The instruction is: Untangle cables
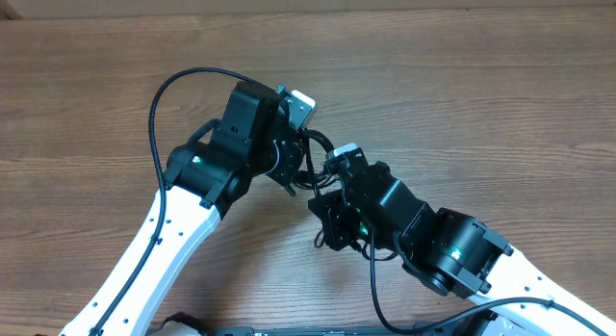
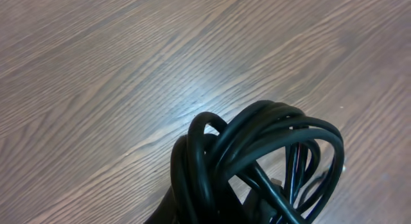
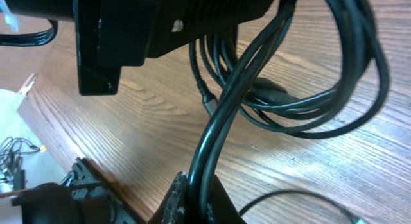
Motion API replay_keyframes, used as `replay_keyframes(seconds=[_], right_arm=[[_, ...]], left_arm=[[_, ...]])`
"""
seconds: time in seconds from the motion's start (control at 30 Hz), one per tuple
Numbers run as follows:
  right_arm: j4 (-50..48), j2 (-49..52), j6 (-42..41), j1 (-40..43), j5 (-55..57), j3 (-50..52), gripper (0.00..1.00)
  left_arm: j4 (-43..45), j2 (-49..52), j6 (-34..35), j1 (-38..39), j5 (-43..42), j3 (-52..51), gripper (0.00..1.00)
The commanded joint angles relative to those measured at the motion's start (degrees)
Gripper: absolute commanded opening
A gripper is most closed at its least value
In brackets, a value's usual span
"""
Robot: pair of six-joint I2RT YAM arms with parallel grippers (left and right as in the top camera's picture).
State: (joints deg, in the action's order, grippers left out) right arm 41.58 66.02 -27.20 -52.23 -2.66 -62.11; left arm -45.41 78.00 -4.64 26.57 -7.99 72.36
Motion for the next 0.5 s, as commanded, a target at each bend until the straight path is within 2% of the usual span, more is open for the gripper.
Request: replay_keyframes(seconds=[0.0,0.23,0.47], right_arm=[[-0.59,-1.29,-0.68,1.01,-0.85,-1.84,0.04],[-1.75,-0.33,-3.13,8.00,1.77,-1.84,0.04],[-6.21,2.56,-5.18,11.06,-3.80,-1.81,0.04]], left_arm=[[0.46,-0.22,-2.03,-0.94,-5.07,0.35,0.04],[-1.09,-0.24,-6.91,-0.94,-18.18,0.35,0.04],[-0.63,-0.24,-6.95,-0.94,-32.28,0.35,0.04]])
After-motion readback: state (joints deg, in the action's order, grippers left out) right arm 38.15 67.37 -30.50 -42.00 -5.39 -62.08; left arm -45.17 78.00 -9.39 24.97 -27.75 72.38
